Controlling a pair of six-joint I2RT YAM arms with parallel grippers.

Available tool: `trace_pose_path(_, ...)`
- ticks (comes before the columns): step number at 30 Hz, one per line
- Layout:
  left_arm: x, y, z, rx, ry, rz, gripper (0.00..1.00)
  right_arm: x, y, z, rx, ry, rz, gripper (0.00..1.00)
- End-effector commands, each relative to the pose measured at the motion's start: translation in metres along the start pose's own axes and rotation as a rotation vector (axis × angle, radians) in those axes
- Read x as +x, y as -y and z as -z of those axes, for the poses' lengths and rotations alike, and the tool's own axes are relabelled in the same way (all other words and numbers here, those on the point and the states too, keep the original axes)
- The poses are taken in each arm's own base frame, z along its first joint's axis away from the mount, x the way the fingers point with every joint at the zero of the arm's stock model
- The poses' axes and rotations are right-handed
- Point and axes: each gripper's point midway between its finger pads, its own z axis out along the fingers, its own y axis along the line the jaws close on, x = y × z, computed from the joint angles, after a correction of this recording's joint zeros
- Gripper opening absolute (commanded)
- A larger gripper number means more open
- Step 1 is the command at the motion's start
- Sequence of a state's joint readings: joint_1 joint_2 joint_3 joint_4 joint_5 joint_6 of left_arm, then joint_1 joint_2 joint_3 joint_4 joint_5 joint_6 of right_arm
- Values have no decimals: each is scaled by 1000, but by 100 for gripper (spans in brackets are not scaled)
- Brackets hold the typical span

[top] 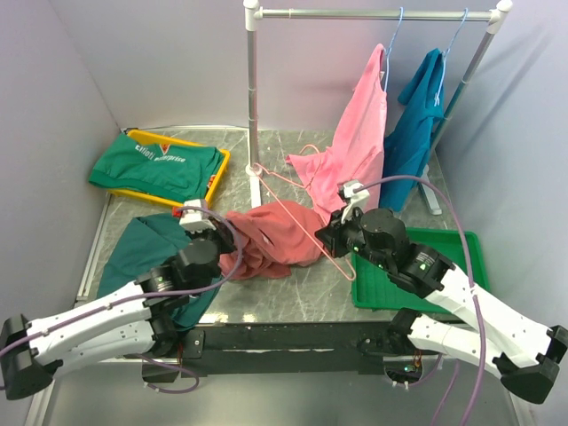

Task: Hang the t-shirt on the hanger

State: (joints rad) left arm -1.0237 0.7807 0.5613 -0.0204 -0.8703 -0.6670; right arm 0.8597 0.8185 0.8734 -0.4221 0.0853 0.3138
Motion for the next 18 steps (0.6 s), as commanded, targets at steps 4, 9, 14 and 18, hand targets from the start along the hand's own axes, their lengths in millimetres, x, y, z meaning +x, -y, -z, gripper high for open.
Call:
trace_pose_path(4,43,13,32,277,-180,-5,1,7,-14,22,-101,15,-31,0)
trace_pose_path(9,94,-31,48,142,-321,277,25,42,-25,30,-195,-67,-64,0)
trace_pose_path(14,102,-57,54,-38,-360,406,51,69,-25,39,-202,-126,-77,0)
trace_pose_path(18,87,-47,60,-79,-386,512,42,78,-26,47,-214,-150,-77,0)
